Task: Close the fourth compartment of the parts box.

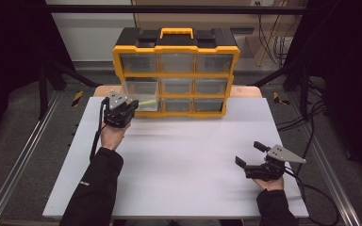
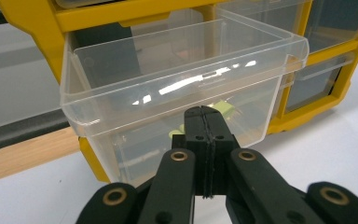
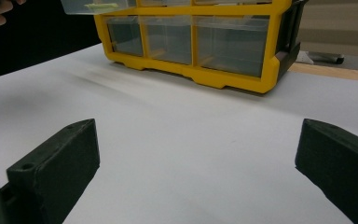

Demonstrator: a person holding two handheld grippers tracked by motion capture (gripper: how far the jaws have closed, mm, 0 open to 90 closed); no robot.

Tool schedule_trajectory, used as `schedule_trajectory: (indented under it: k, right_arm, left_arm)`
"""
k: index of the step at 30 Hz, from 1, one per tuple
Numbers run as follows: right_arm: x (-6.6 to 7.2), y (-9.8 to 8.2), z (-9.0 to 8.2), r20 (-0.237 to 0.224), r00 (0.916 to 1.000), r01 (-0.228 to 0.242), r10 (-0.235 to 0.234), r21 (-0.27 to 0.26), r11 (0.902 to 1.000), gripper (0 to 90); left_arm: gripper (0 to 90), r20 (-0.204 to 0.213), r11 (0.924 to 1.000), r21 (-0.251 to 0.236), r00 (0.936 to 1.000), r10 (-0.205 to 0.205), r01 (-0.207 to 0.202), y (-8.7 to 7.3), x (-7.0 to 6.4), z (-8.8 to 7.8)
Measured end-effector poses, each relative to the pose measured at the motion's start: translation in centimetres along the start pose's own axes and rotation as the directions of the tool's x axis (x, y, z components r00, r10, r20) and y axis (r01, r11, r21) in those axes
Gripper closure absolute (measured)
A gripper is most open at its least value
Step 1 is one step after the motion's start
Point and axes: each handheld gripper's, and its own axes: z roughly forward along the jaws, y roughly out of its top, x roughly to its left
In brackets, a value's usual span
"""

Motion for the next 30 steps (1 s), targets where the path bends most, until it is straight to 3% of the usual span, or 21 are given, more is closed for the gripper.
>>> schedule_trajectory:
  k: [30]
  right_arm:
    - [-0.03, 0.04, -0.06, 0.001, 1.0000, 0.003, -0.003, -0.006, 1.0000, 0.2]
  left_arm:
    - [89.9, -0.015, 0.9999, 0.004, 0.9998, 0.012, -0.012, 0.74, 0.15, 0.59]
